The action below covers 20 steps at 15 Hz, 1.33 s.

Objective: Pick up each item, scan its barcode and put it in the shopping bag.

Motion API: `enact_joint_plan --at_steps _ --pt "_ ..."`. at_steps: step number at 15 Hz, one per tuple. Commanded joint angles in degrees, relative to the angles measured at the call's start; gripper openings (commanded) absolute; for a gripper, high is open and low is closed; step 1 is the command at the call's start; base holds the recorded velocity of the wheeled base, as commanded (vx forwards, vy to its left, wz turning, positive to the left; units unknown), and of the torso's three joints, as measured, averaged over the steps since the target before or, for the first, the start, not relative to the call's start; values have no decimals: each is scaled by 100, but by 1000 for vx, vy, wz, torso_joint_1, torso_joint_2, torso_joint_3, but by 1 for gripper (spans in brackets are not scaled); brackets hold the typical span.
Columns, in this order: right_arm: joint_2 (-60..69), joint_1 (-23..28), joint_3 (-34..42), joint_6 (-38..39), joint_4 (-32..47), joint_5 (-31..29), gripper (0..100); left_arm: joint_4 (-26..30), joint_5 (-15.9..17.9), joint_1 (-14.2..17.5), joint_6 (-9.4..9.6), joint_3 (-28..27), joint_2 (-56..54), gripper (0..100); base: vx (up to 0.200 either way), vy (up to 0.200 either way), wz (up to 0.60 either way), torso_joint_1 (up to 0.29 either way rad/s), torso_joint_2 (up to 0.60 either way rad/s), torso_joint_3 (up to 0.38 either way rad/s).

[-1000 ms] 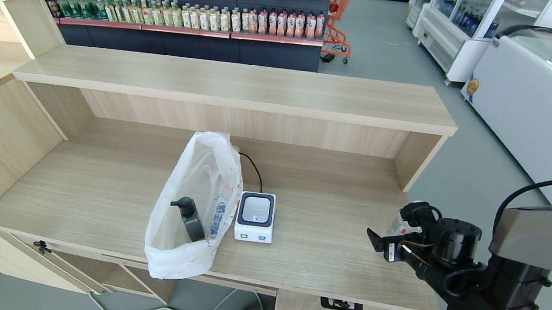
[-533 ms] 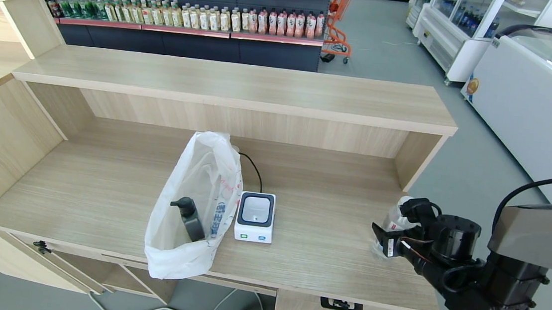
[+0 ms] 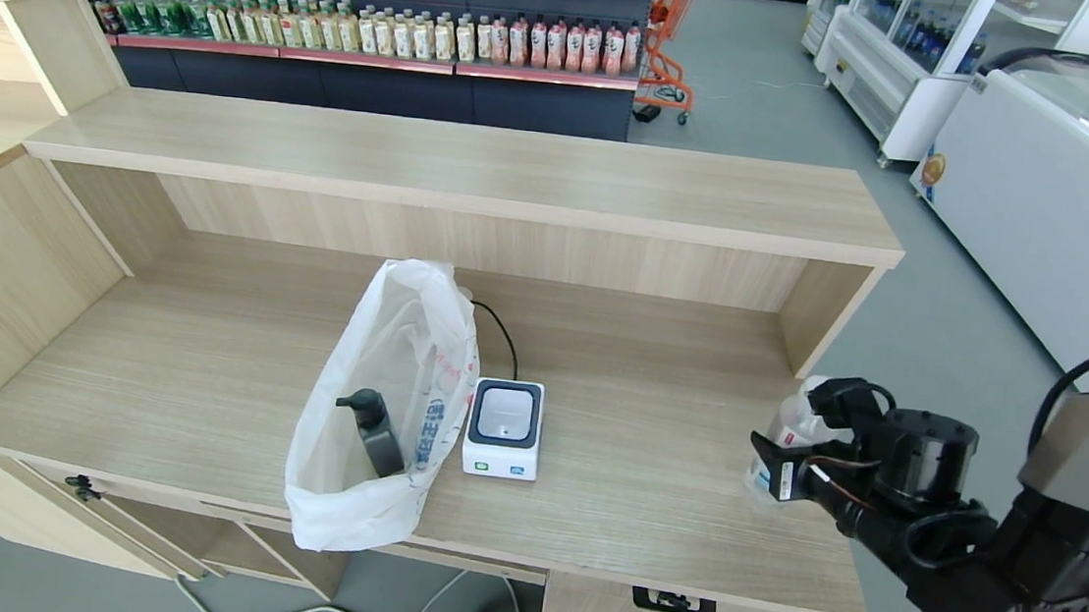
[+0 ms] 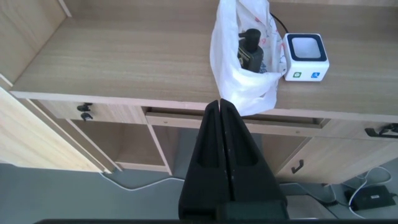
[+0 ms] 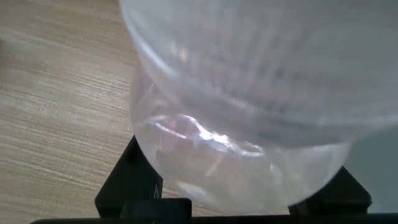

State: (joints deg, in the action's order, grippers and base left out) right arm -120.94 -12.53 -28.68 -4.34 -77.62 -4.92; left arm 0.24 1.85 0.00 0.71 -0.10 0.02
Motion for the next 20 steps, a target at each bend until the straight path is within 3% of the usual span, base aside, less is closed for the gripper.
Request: enact_joint_plan --at_steps 1,3,5,7,9,14,20 --pt "2330 155 -181 733 1838 659 0 2 -1 0 0 1 -2 0 0 0 0 0 0 0" --pt "4272 207 -1016 2086 4694 1732 0 2 -1 0 0 1 -2 0 0 0 0 0 0 0" --pt "5239 207 -2089 3000 6628 3129 0 2 -10 0 0 1 -2 0 0 0 0 0 0 0" --pt "5555 216 -2317 3176 6874 3982 0 -7 -1 0 0 1 -2 0 0 0 0 0 0 0" --pt "5678 49 -2352 3194 6874 4281 0 2 -1 0 0 1 -2 0 0 0 0 0 0 0" --pt "6250 -716 -2168 3352 6733 4307 0 2 -1 0 0 1 -2 0 0 0 0 0 0 0" --pt "6540 -1313 -2546 3422 6777 5098 0 2 -1 0 0 1 -2 0 0 0 0 0 0 0"
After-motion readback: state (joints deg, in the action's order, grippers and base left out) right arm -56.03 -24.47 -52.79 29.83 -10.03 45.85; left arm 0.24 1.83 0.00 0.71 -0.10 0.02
